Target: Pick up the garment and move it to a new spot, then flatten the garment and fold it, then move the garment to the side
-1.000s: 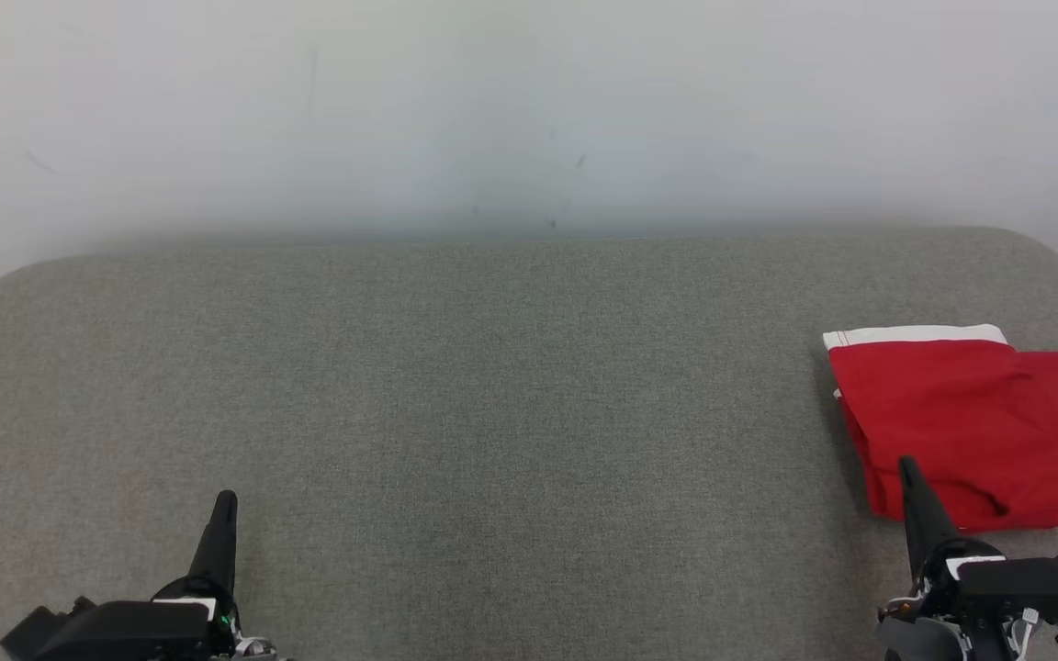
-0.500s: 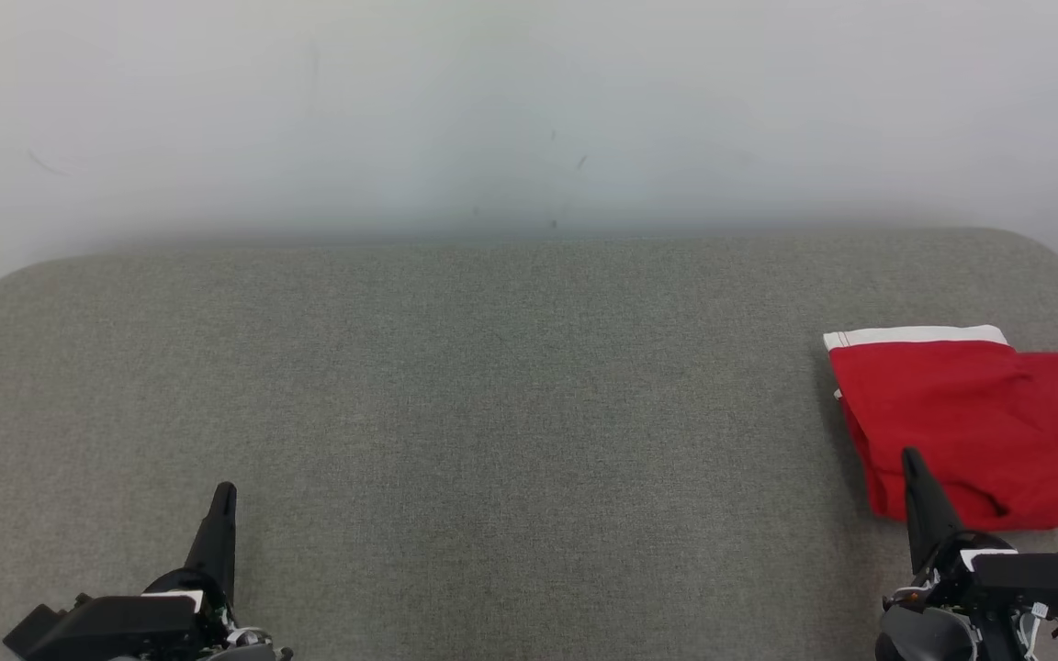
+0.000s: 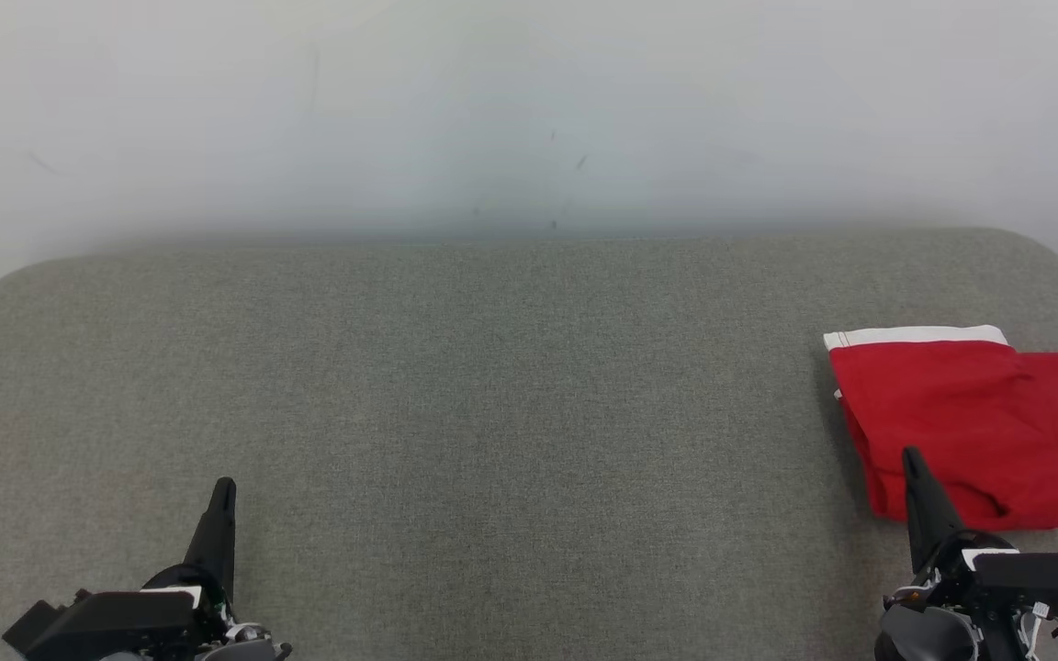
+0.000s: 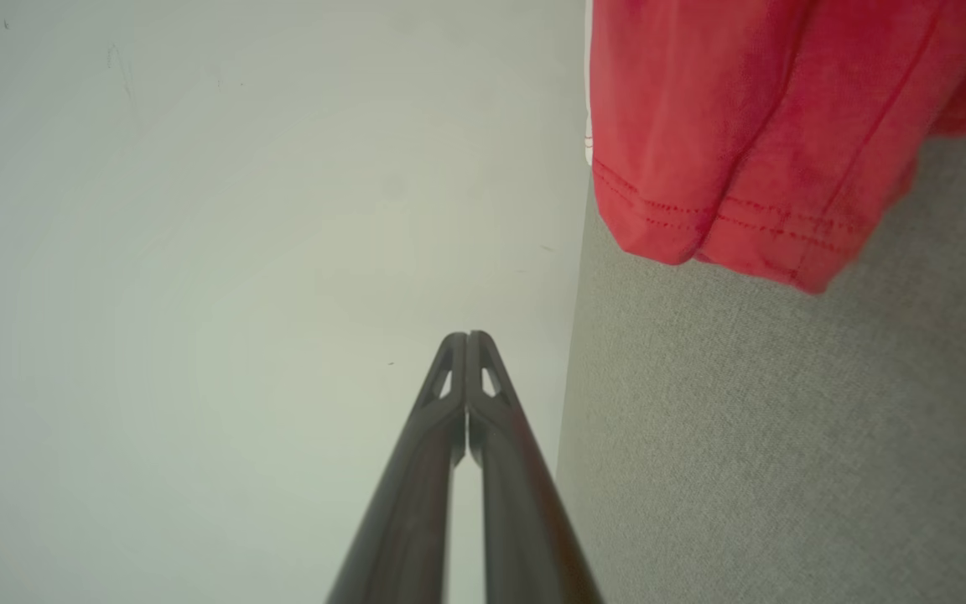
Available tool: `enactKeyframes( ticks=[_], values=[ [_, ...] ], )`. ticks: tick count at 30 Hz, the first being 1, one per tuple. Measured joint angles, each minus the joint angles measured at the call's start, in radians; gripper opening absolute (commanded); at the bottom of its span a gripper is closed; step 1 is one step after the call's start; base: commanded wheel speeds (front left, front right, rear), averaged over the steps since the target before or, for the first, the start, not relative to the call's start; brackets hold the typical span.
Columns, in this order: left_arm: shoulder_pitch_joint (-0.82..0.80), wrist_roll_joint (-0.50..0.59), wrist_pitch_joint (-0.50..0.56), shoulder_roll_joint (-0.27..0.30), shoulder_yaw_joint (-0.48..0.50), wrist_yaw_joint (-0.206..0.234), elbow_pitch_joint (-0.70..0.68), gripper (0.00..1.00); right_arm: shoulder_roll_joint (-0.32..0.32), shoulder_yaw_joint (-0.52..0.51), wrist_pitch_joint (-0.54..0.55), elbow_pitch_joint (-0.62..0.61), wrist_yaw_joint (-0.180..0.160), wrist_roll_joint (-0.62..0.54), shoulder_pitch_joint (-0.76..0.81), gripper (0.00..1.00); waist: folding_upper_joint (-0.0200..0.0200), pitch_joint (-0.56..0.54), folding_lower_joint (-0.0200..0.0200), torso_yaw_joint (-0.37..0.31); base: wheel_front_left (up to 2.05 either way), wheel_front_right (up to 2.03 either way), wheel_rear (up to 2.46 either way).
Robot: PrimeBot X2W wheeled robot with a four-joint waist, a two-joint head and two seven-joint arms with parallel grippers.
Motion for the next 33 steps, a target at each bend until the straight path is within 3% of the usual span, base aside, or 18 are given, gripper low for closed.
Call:
enactKeyframes(
  ticks=[33],
  values=[
    [0.000, 0.000, 0.000, 0.000, 0.000, 0.000, 0.000, 0.00, 0.000, 0.000, 0.000, 0.000, 0.000, 0.000, 0.000, 0.00, 0.0000, 0.000, 0.0000, 0.000, 0.00, 0.00, 0.00]
  ],
)
